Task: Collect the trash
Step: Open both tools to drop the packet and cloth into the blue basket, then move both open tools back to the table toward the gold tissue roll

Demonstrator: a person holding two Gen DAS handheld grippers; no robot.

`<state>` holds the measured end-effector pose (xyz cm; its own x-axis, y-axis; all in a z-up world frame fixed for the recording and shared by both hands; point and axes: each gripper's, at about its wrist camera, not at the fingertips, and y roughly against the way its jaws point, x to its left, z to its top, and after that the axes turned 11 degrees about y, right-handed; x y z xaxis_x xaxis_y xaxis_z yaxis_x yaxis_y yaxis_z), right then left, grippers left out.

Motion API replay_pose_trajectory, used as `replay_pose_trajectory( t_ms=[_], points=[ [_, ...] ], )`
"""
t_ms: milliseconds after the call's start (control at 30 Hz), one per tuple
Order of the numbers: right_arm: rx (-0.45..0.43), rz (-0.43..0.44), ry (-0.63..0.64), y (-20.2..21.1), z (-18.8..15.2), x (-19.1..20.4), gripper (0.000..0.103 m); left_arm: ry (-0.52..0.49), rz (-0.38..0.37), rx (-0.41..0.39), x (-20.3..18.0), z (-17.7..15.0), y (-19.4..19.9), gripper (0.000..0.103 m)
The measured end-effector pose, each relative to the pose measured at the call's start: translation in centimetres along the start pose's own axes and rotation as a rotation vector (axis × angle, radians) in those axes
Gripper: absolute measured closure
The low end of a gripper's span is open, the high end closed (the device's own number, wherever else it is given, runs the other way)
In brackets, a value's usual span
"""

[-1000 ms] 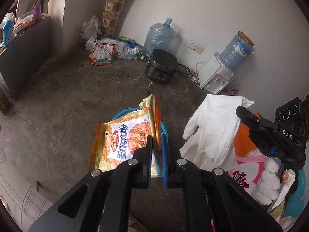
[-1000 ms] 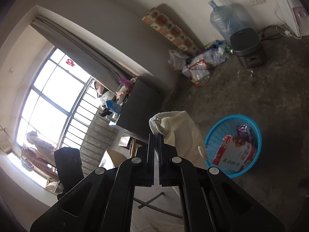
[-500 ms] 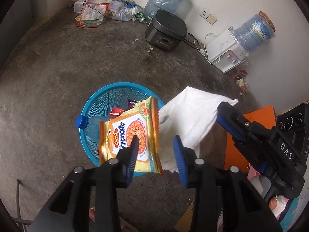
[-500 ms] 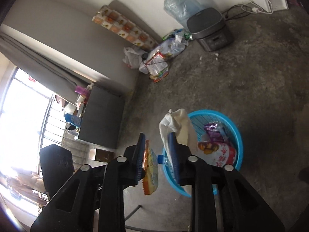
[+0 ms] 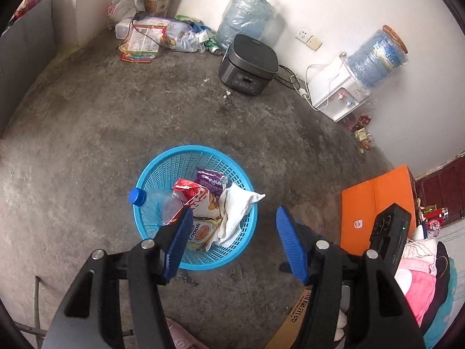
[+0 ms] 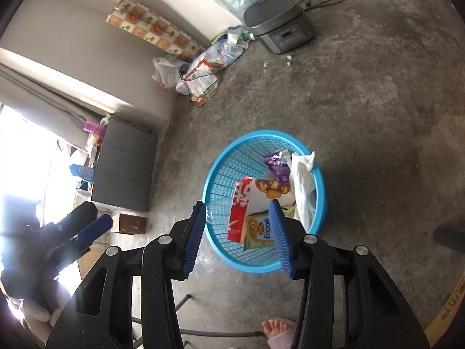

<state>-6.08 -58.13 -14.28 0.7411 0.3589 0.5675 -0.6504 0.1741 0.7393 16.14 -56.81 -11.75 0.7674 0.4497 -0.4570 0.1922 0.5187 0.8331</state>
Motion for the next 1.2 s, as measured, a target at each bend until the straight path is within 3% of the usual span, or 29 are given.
replay_pose_trajectory(
  t_ms=[200, 333, 633, 800, 967, 1200],
  points=[
    [-0.049, 0.060, 0.131, 3.3, -1.2, 4.2, 0.053, -0.039, 0.066, -0.251, 0.9, -2.4, 10.4, 0.044],
    [-0.059, 0.151, 0.236, 5.2, -2.4, 8.1, 0.048, 0.029, 0.102, -0.322, 3.7, -5.5, 17.4, 0.042],
    [0.086, 0.438, 0.502, 7.4, -8.1, 19.2, 0.045, 0.200, 0.259, -0.531, 10.3, -19.0, 32.5, 0.031],
    [0.201, 0.547, 0.621, 8.2, -12.3, 23.9, 0.042, 0.304, 0.340, -0.570, 13.2, -27.6, 36.6, 0.031],
    [0.301, 0.569, 0.709, 8.4, -15.8, 26.2, 0.042, 0.401, 0.384, -0.599, 15.8, -35.2, 39.5, 0.031],
    [0.442, 0.590, 0.749, 7.8, -19.3, 27.4, 0.042, 0.530, 0.371, -0.614, 17.3, -42.8, 40.0, 0.031]
  ],
)
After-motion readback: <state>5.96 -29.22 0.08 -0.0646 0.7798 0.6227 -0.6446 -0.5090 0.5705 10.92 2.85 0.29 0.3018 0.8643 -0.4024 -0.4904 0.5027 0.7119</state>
